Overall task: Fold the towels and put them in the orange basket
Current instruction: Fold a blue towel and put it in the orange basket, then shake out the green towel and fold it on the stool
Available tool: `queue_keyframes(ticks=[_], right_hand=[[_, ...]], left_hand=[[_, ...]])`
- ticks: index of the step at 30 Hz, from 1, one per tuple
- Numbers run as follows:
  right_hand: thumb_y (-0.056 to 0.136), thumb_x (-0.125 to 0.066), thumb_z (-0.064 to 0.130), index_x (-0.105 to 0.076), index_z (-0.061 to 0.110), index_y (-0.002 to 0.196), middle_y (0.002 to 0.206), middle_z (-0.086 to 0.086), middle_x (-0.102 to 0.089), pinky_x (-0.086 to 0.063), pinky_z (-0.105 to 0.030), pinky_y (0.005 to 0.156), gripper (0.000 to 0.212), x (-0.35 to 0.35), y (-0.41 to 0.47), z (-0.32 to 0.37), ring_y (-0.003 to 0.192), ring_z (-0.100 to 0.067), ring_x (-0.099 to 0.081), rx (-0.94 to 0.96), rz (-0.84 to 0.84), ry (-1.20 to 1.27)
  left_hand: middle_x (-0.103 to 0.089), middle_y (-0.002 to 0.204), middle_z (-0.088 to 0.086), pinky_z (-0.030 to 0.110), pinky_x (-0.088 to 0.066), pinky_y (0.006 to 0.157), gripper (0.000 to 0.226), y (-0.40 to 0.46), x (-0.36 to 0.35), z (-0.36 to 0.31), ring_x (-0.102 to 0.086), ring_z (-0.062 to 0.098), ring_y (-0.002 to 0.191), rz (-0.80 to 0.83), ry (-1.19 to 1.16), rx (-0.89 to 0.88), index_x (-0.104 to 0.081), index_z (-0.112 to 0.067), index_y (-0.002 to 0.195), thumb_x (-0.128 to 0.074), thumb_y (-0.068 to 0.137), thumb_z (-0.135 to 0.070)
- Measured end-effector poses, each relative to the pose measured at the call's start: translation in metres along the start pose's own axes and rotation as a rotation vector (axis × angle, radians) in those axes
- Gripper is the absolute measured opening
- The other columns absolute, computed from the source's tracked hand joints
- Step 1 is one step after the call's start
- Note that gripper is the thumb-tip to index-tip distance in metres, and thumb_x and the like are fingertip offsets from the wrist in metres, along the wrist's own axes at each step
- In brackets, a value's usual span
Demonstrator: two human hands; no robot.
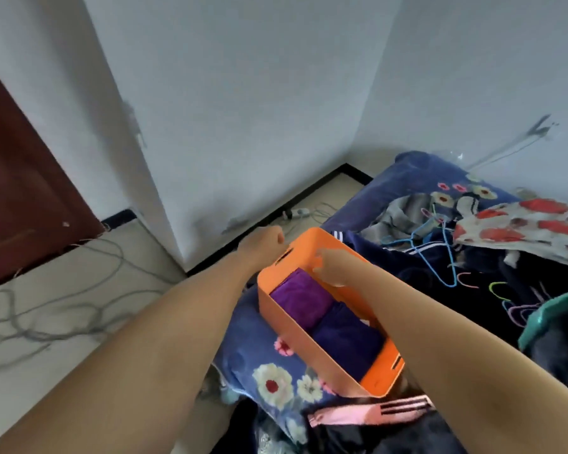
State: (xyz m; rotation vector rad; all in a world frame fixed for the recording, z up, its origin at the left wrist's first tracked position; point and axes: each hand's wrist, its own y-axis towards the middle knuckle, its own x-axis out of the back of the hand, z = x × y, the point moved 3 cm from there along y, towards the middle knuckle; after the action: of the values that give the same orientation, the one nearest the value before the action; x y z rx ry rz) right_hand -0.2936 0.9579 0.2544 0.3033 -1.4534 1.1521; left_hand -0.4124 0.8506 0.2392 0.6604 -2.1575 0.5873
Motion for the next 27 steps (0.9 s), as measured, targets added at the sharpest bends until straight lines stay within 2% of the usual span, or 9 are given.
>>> queue_keyframes(ticks=[1, 3, 6, 8, 13, 17, 20, 25, 27], right_hand=[[0.086, -0.051, 0.032, -0.052, 0.019, 0.126, 0.12, -0.007, -0.062, -0.05, -0.038, 0.089, 0.043, -0.001, -0.001, 0.016, 0.102, -0.027, -0.06, 0.058, -0.028, -0.062], [0.092, -0.048, 0.031, -0.039, 0.014, 0.139, 0.128, -0.015, -0.056, -0.046, -0.039, 0.093, 0.05, -0.004, -0.016, 0.055, 0.113, -0.034, -0.056, 0.146, -0.05, -0.157], [0.093, -0.048, 0.032, -0.033, 0.013, 0.141, 0.133, -0.02, -0.049, -0.042, -0.043, 0.096, 0.054, -0.01, -0.046, 0.13, 0.121, -0.039, -0.05, 0.279, -0.088, -0.212], [0.092, -0.048, 0.033, -0.034, 0.016, 0.14, 0.135, -0.017, -0.047, -0.041, -0.044, 0.098, 0.053, -0.019, -0.058, 0.174, 0.124, -0.037, -0.047, 0.363, -0.107, -0.266], [0.094, -0.044, 0.026, -0.048, 0.016, 0.13, 0.128, -0.009, -0.055, -0.045, -0.037, 0.092, 0.038, -0.05, -0.114, 0.32, 0.115, -0.029, -0.054, 0.6, -0.117, -0.389], [0.091, -0.046, 0.023, -0.06, 0.015, 0.113, 0.114, -0.006, -0.063, -0.044, -0.03, 0.076, 0.027, -0.094, -0.181, 0.438, 0.104, -0.026, -0.06, 0.817, -0.141, -0.447], [0.092, -0.046, 0.018, -0.062, 0.013, 0.111, 0.113, -0.006, -0.064, -0.041, -0.029, 0.072, 0.025, -0.135, -0.241, 0.508, 0.103, -0.027, -0.062, 0.975, -0.15, -0.523], [0.096, -0.039, 0.017, -0.055, 0.008, 0.126, 0.13, -0.009, -0.057, -0.044, -0.033, 0.092, 0.035, -0.198, -0.348, 0.576, 0.118, -0.028, -0.055, 1.289, -0.138, -0.619], [0.094, -0.04, 0.013, -0.06, 0.007, 0.115, 0.118, -0.01, -0.063, -0.046, -0.031, 0.08, 0.03, -0.226, -0.389, 0.591, 0.105, -0.027, -0.061, 1.429, -0.116, -0.658]], left_hand=[[-0.066, 0.1, 0.012, 0.034, -0.045, 0.076, 0.019, -0.017, 0.008, 0.008, -0.061, 0.029, 0.095, -0.038, -0.016, 0.038, -0.061, -0.011, 0.093, -0.053, 0.09, -0.028], [-0.065, 0.105, 0.013, 0.032, -0.045, 0.079, 0.022, -0.056, 0.029, 0.025, -0.06, 0.03, 0.099, -0.109, -0.049, 0.109, -0.063, -0.008, 0.102, -0.052, 0.092, -0.024], [-0.065, 0.114, 0.01, 0.031, -0.046, 0.086, 0.025, -0.122, 0.068, 0.066, -0.06, 0.026, 0.103, -0.188, -0.115, 0.22, -0.062, -0.011, 0.11, -0.054, 0.092, -0.026], [-0.064, 0.114, 0.008, 0.029, -0.045, 0.084, 0.026, -0.163, 0.094, 0.094, -0.06, 0.025, 0.103, -0.236, -0.127, 0.287, -0.061, -0.012, 0.112, -0.053, 0.091, -0.027], [-0.067, 0.108, 0.008, 0.032, -0.048, 0.085, 0.018, -0.295, 0.155, 0.173, -0.062, 0.026, 0.098, -0.421, -0.134, 0.467, -0.063, -0.014, 0.102, -0.054, 0.09, -0.026], [-0.065, 0.098, 0.01, 0.036, -0.049, 0.084, 0.008, -0.419, 0.184, 0.228, -0.06, 0.028, 0.094, -0.576, -0.1, 0.657, -0.056, -0.017, 0.085, -0.05, 0.089, -0.022], [-0.061, 0.093, 0.006, 0.033, -0.045, 0.078, 0.013, -0.515, 0.193, 0.257, -0.058, 0.024, 0.091, -0.679, -0.072, 0.813, -0.059, -0.013, 0.089, -0.048, 0.09, -0.019], [-0.064, 0.113, 0.005, 0.035, -0.049, 0.09, 0.023, -0.652, 0.179, 0.27, -0.059, 0.023, 0.106, -0.82, -0.105, 1.088, -0.063, -0.014, 0.106, -0.047, 0.093, -0.027], [-0.064, 0.113, 0.003, 0.034, -0.049, 0.087, 0.023, -0.705, 0.157, 0.26, -0.06, 0.023, 0.103, -0.901, -0.153, 1.211, -0.061, -0.016, 0.107, -0.048, 0.094, -0.029]])
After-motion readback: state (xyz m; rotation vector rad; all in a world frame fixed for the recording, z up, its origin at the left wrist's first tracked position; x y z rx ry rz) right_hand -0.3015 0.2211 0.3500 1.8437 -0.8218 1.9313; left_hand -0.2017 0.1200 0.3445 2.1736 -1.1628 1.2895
